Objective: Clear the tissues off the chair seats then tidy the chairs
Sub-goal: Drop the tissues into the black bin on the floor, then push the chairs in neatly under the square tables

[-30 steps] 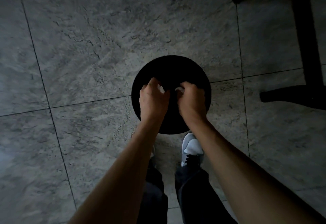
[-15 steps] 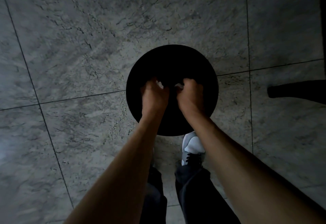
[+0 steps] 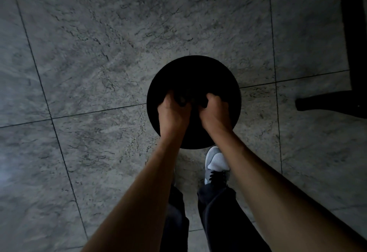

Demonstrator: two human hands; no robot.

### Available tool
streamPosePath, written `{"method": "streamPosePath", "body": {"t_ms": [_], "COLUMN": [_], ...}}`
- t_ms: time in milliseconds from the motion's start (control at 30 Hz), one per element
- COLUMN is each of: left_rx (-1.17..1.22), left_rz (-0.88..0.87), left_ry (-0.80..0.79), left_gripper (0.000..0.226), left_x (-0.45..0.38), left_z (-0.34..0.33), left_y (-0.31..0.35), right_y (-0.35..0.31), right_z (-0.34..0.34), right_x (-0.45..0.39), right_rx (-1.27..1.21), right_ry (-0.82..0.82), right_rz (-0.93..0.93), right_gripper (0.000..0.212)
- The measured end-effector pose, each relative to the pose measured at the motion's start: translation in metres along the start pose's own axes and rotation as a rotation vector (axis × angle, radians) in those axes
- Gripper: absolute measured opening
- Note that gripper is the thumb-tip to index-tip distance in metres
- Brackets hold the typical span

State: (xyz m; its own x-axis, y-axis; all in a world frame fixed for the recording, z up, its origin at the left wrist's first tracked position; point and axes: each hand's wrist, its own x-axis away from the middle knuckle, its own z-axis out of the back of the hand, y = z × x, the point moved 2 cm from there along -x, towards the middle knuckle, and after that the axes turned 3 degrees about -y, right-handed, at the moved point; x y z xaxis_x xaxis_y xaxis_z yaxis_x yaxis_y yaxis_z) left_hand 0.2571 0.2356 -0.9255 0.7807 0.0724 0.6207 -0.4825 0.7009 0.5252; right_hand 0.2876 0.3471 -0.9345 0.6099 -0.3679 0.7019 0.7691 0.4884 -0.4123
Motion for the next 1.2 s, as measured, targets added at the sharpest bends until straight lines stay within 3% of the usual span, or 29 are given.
{"method": "streamPosePath", "body": {"t_ms": [167, 467, 867, 1200], "left_rx": [-0.017, -0.138, -0.329, -0.333], "left_rz": [-0.004, -0.216, -0.489, -0.66], "left_ry": [0.019, 0.051, 0.237, 0.383], "left_gripper": [0.049, 0.05, 0.056, 0.057], "left_x": [0.023, 0.077, 0.206, 0.334], "left_z": [0.019, 0.095, 0.252, 0.374], "left_y": [0.011, 0.065, 0.203, 0.313], "right_y": [-0.015, -0.069, -0.177, -0.257], "right_z": [0.019, 0.095, 0.255, 0.388], "right_x": [0.025, 0.098, 0.251, 0.404], "right_rx": [-0.011, 0.033, 0.225, 0.217], "right_ry": [0.008, 0.111, 0.368, 0.529], "right_rz": [0.056, 0.233, 0.477, 0.59], "right_gripper": [0.029, 0.04, 0.052, 0.057]}}
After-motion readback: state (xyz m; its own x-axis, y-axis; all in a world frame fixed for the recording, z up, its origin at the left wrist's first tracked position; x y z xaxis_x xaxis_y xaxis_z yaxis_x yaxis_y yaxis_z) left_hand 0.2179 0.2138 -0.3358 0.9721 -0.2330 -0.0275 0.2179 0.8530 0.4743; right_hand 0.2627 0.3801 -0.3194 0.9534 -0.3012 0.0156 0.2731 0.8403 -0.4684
